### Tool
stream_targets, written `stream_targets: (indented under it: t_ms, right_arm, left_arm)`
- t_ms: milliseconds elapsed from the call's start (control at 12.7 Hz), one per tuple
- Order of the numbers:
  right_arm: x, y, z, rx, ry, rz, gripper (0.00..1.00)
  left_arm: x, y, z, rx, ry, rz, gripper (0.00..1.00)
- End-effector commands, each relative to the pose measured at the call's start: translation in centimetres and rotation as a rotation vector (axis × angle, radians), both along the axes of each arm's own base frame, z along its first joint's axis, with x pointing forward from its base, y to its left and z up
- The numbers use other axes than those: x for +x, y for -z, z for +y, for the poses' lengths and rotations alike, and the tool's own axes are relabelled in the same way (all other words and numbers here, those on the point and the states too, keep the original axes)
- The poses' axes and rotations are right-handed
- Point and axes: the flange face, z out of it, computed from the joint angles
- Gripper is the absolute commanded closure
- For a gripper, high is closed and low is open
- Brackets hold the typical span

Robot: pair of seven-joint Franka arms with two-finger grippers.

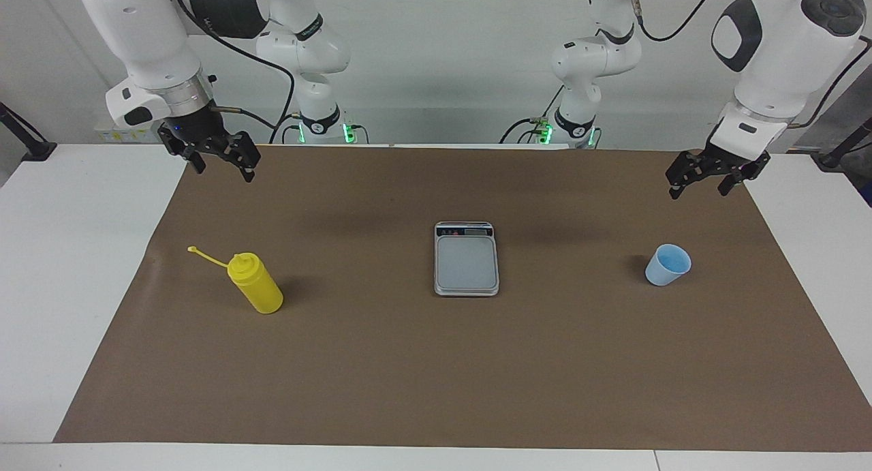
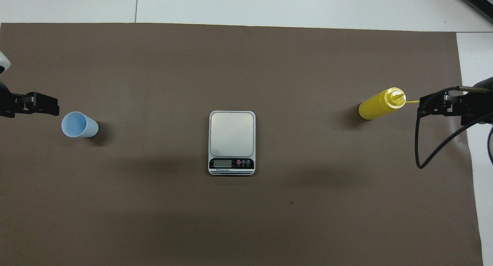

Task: Pour seasoning into cup on scale with both arms
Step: 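Move the left gripper toward the light blue cup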

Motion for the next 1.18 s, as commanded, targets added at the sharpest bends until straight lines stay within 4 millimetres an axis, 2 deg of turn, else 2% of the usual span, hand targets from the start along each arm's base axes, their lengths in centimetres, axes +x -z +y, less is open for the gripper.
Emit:
stream_targets:
  t_ms: [0, 79, 236, 472, 787, 945, 1102]
  right_arm:
    - [-0.8, -0.2, -0.1, 0.014, -0.012, 0.006, 0.0]
    - [-0.8, -0.2, -0.1, 0.014, -0.012, 0.006, 0.0]
    - [-0.8, -0.2, -0.1, 0.014, -0.012, 0.006, 0.0]
    - [-0.8, -0.2, -0.1, 0.014, -0.01, 0.006, 0.0]
    - [-0.8, -0.1, -0.1, 0.014, -0.012, 0.008, 0.0]
    - [-0.8, -0.2, -0.1, 0.014, -0.012, 0.006, 0.0]
    - [-0.8, -0.2, -0.1, 0.014, -0.012, 0.006, 0.0]
  left_arm:
    - [-0.6, 0.6, 3.1, -0.045, 0.012, -0.036, 0.0]
    - [-0.7, 0.9, 5.3, -0.064, 0.027, -0.038, 0.0]
    - [-0.5, 2.2, 8.6, -0.063, 0.064, -0.052, 0.0]
    - [1.1, 6.2, 11.6, -0.071, 0.074, -0.05, 0.0]
    - [2.9, 12.1, 12.3, -0.078, 0.073, -0.068, 0.0]
    - [2.4, 14.6, 11.4, -0.073, 0.082, -0.08, 0.0]
    - [1.9, 16.0, 11.0, -0.072, 0.105, -0.071, 0.0]
